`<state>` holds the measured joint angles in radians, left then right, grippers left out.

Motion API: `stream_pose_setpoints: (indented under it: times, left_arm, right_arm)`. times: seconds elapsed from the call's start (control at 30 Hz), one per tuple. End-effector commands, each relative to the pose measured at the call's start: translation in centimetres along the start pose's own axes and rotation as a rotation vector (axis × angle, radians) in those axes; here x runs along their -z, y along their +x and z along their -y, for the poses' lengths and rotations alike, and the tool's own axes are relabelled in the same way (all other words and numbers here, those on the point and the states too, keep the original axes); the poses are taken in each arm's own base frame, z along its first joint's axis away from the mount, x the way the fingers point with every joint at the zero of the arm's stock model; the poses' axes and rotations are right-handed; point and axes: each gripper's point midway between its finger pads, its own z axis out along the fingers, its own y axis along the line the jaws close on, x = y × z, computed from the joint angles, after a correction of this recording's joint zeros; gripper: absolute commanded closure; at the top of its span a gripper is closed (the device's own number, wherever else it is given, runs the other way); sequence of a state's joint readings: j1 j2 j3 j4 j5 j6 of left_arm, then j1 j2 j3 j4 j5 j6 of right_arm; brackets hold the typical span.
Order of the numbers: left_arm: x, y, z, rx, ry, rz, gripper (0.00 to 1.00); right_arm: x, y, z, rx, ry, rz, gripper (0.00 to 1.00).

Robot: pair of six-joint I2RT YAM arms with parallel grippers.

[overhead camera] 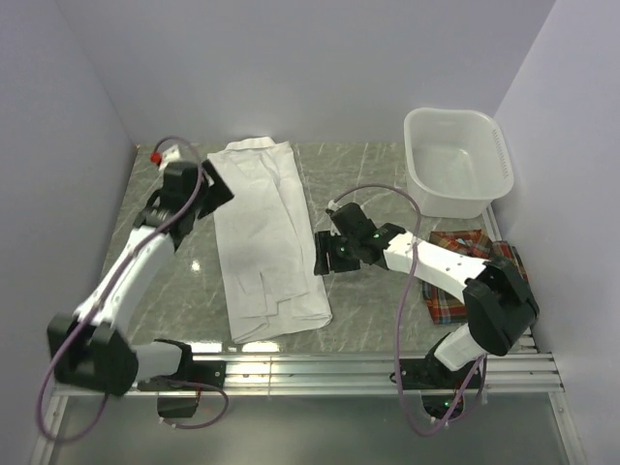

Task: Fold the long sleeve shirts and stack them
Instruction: Fold the shirt

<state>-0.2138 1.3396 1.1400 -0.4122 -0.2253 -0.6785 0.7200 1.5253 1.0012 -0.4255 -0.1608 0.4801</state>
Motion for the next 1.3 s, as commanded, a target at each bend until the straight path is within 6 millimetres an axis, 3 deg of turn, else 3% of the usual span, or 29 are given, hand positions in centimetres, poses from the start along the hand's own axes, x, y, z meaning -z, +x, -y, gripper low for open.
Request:
stream_pose_setpoints:
  times: [0.0, 0.07, 0.13, 0.17, 0.23, 0.27, 0.43, 0.53, 0.73, 0.9, 1.13, 1.27]
  left_arm:
    - [2.6, 6.4, -3.8, 0.038, -0.037, -0.151, 0.01]
    - [4.1, 10.2, -6.1, 0.081, -0.072, -0.238, 0.01]
    - [5.7, 12.9, -6.1, 0.145, -0.016, -0.320, 0.01]
    - [6.1, 15.5, -7.6, 0.160, -0.047, -0.373, 0.03]
    - [7.6, 17.1, -7.3, 0.220, 0.018, -0.414, 0.05]
    - [8.0, 18.9, -8.3, 0.230, 0.004, -0.452, 0.05]
    - [10.1, 20.8, -8.5, 0.294, 0.048, -0.505, 0.08]
    - [10.6, 22.6, -9.6, 0.309, -0.005, -0.570, 0.08]
    - [11.3, 25.6, -10.1, 0.309, -0.054, -0.692, 0.03]
    - [9.8, 25.5, -10.8, 0.261, -0.121, -0.658, 0.05]
    - [8.2, 27.4, -11.3, 0.245, -0.175, -0.712, 0.14]
    - [7.6, 27.6, -10.3, 0.232, -0.154, -0.709, 0.18]
  right_arm:
    - [0.1, -0.2, -0.5, -0.045, -0.041, 0.024, 0.34]
    - [0.1, 0.6, -0.5, -0.070, -0.058, 0.019, 0.36]
    - [-0.2, 2.0, -0.2, -0.119, -0.065, -0.004, 0.37]
    - [0.0, 2.0, -0.4, -0.129, -0.080, 0.008, 0.38]
    - [-0.3, 3.2, 0.0, -0.169, -0.080, -0.013, 0.38]
    - [-0.2, 3.4, -0.3, -0.175, -0.101, -0.015, 0.39]
    - [-0.9, 5.8, 0.3, -0.210, -0.108, -0.070, 0.39]
    - [-1.0, 6.7, 0.3, -0.227, -0.124, -0.104, 0.39]
    - [-1.2, 7.5, 0.2, -0.251, -0.137, -0.119, 0.39]
    - [-1.2, 6.9, 0.1, -0.243, -0.139, -0.090, 0.39]
    - [-1.6, 7.3, 0.7, -0.229, -0.116, -0.106, 0.40]
    - [-2.0, 7.4, 1.1, -0.234, -0.111, -0.110, 0.40]
